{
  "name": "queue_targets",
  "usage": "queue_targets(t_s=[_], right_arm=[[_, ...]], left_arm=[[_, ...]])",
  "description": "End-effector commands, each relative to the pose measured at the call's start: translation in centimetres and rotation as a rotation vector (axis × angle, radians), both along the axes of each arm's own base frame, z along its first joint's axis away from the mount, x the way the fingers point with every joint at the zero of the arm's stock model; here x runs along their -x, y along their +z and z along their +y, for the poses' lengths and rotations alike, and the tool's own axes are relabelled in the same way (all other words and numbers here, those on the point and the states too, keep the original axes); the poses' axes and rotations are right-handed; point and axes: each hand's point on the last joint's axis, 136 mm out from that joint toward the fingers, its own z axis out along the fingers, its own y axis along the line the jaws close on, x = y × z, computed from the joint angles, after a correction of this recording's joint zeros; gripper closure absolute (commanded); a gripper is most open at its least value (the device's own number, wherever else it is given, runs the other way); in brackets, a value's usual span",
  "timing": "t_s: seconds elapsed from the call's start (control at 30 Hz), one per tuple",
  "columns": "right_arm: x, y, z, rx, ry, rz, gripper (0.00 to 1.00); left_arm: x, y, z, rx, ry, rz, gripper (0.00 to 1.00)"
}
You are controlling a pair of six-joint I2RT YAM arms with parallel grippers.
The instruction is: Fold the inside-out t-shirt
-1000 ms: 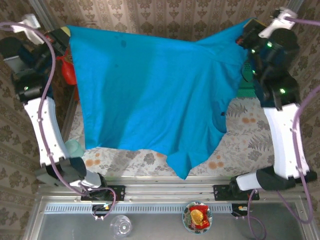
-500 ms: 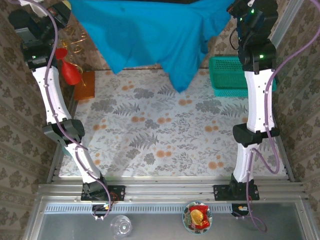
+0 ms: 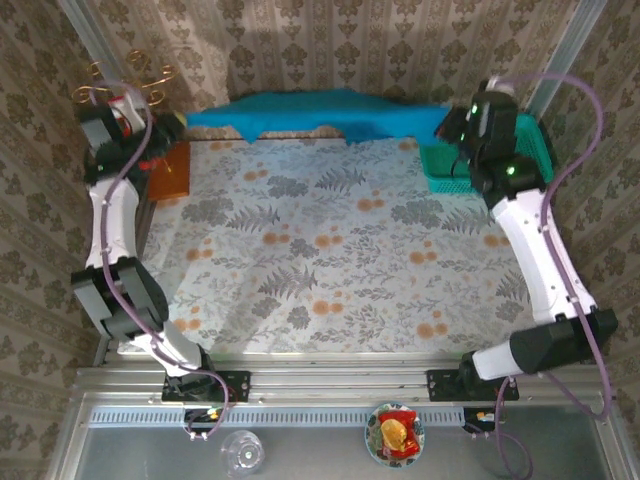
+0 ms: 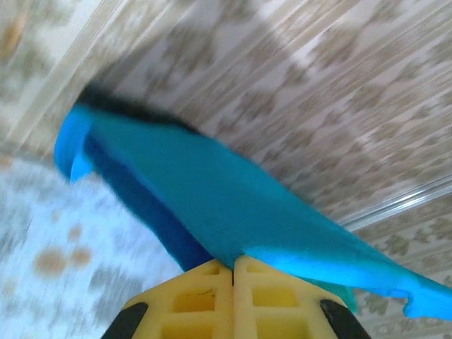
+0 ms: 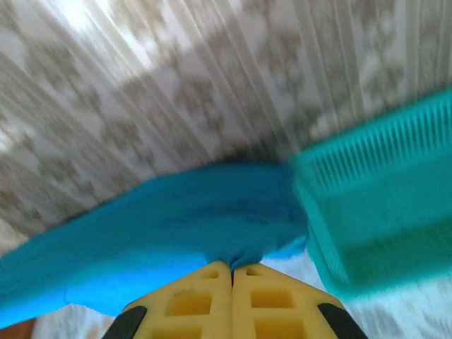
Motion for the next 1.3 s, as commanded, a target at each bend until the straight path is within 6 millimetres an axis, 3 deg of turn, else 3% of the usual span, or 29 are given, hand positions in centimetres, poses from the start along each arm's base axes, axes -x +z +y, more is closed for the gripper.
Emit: queue_targets(t_s=[0.0,0.1,0.27,0.37,0.47,0.6,0.7,0.87,0.93,1.0,1.07,1.1,1.27], right_arm=[[2.5,-4.7,1.1,-0.097,0.039,0.087,1.0],[4.4,-12.1,1.6,-0.136,0.049,0.245,1.0],[8.1,-21.9,3.0,-0.201,0.087,0.494,1.0],[11.2,-26.0,3.7,-0.214,0.098,0.626,1.0],[14.2,-28.3,4.6,-0.21,0.108,0.72,1.0],[17.8,-29.7,4.8,-0.174,0.093,0.811,1.0],[19.8,-30.0,3.9,-0.145,0.043,0.861,1.0],[21.6,-29.6,2.3,-0.104,-0.02,0.887,1.0],[22.2,-29.6,1.9,-0.09,-0.037,0.907,1.0],[22.6,-29.7,1.8,-0.085,-0.042,0.928,0.9],[22.7,-29.1,1.6,-0.065,-0.049,0.933,0.67],[22.6,-28.6,1.5,-0.046,-0.055,0.929,0.61],[20.8,-26.2,2.4,0.075,-0.002,0.883,0.52]], left_arm=[[3.7,-5.1,0.4,-0.101,0.029,0.086,1.0],[6.0,-11.6,0.3,-0.095,0.049,0.241,1.0],[10.0,-20.5,0.9,-0.123,0.111,0.489,1.0],[12.7,-23.7,1.3,-0.151,0.133,0.592,1.0],[14.8,-25.4,1.6,-0.16,0.155,0.653,1.0],[17.2,-26.4,1.8,-0.176,0.189,0.712,1.0],[18.6,-26.5,1.9,-0.176,0.219,0.723,1.0],[20.3,-25.6,2.5,-0.176,0.274,0.725,1.0],[21.1,-25.6,2.6,-0.184,0.289,0.735,0.94],[21.8,-25.7,2.3,-0.182,0.284,0.742,0.77],[22.4,-25.6,2.3,-0.19,0.292,0.75,0.63],[22.5,-25.3,2.4,-0.195,0.299,0.743,0.58],[21.4,-23.1,2.4,-0.235,0.295,0.657,0.51]])
